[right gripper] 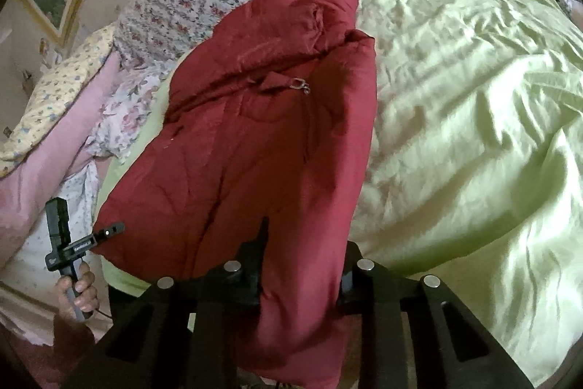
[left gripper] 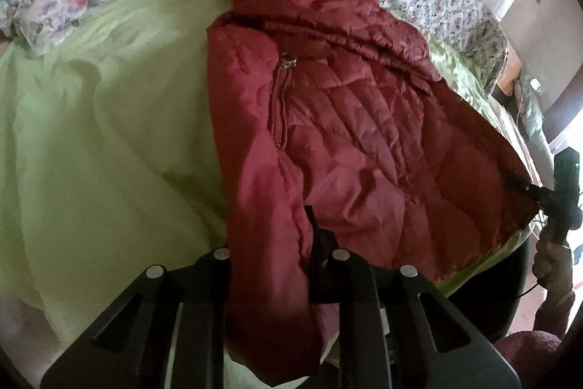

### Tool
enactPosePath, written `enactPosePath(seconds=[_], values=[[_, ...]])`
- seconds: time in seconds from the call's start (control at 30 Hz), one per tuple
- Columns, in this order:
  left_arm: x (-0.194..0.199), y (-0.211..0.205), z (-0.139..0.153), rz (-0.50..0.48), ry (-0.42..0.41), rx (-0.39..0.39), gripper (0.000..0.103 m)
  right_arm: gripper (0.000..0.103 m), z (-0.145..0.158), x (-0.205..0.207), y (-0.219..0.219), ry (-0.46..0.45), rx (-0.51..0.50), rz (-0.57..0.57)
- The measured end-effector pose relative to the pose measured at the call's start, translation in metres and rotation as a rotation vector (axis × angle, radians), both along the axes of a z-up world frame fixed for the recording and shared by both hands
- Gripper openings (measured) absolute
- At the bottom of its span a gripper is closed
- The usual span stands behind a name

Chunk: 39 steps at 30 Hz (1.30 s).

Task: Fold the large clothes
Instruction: 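Grasp the jacket hem with the left gripper while the right gripper grasps it too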

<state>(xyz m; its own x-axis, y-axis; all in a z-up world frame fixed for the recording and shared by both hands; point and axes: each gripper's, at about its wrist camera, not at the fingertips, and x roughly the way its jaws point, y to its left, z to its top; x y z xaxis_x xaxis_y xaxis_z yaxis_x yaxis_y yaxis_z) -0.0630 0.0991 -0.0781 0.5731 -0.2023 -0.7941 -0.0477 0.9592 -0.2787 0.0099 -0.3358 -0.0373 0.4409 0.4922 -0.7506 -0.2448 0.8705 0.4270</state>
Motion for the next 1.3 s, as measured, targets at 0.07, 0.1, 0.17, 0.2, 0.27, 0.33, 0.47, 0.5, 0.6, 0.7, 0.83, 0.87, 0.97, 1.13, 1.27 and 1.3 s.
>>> enactPosePath(seconds=[0.07,0.1,0.17,0.2,0.27,0.33,0.47,0.5,0.6,0.7,0.83,0.87,0.97,1.13,1.27,1.3], values=[[-0.001,-0.001,0.006,0.000,-0.016,0.010,0.016,0.024,0.004,-0.002,0.001,-0.007,0.009,0.012],[-0.002,-0.001,0.009,0.001,-0.024,0.012,0.016,0.024,0.005,-0.002,0.000,-0.011,0.014,0.016],[0.000,0.001,0.015,0.003,-0.037,0.005,0.016,0.024,0.008,-0.001,-0.001,-0.023,0.035,0.016],[0.002,0.002,0.019,0.003,-0.046,-0.001,0.016,0.024,0.009,0.000,-0.002,-0.026,0.050,0.013],[0.006,0.003,0.025,0.008,-0.066,-0.007,0.016,0.023,0.012,0.003,-0.004,-0.038,0.080,0.004],[0.010,0.004,0.033,0.016,-0.089,-0.015,0.016,0.022,0.017,0.008,-0.005,-0.056,0.094,-0.004],[0.022,0.006,0.052,0.026,-0.147,-0.026,0.015,0.021,0.033,0.019,-0.005,-0.103,0.144,-0.020],[0.026,0.006,0.057,0.031,-0.162,-0.023,0.016,0.021,0.037,0.023,-0.005,-0.117,0.153,-0.025],[0.043,0.008,0.071,0.045,-0.194,-0.027,0.016,0.021,0.048,0.038,-0.003,-0.156,0.169,-0.041],[0.060,0.011,0.086,0.057,-0.223,-0.022,0.016,0.021,0.057,0.052,-0.003,-0.180,0.184,-0.060],[0.080,0.013,0.100,0.079,-0.252,-0.005,0.016,0.021,0.070,0.067,-0.004,-0.225,0.198,-0.085],[0.087,0.014,0.103,0.087,-0.256,-0.004,0.016,0.021,0.073,0.072,-0.004,-0.235,0.202,-0.093],[0.103,0.018,0.109,0.106,-0.258,-0.011,0.016,0.021,0.078,0.086,-0.004,-0.246,0.219,-0.105],[0.127,0.021,0.116,0.131,-0.257,-0.014,0.016,0.021,0.088,0.111,0.000,-0.266,0.228,-0.099],[0.147,0.023,0.120,0.148,-0.258,-0.014,0.016,0.021,0.093,0.133,0.005,-0.290,0.232,-0.104],[0.153,0.024,0.121,0.155,-0.256,-0.013,0.016,0.021,0.092,0.139,0.005,-0.292,0.236,-0.108]])
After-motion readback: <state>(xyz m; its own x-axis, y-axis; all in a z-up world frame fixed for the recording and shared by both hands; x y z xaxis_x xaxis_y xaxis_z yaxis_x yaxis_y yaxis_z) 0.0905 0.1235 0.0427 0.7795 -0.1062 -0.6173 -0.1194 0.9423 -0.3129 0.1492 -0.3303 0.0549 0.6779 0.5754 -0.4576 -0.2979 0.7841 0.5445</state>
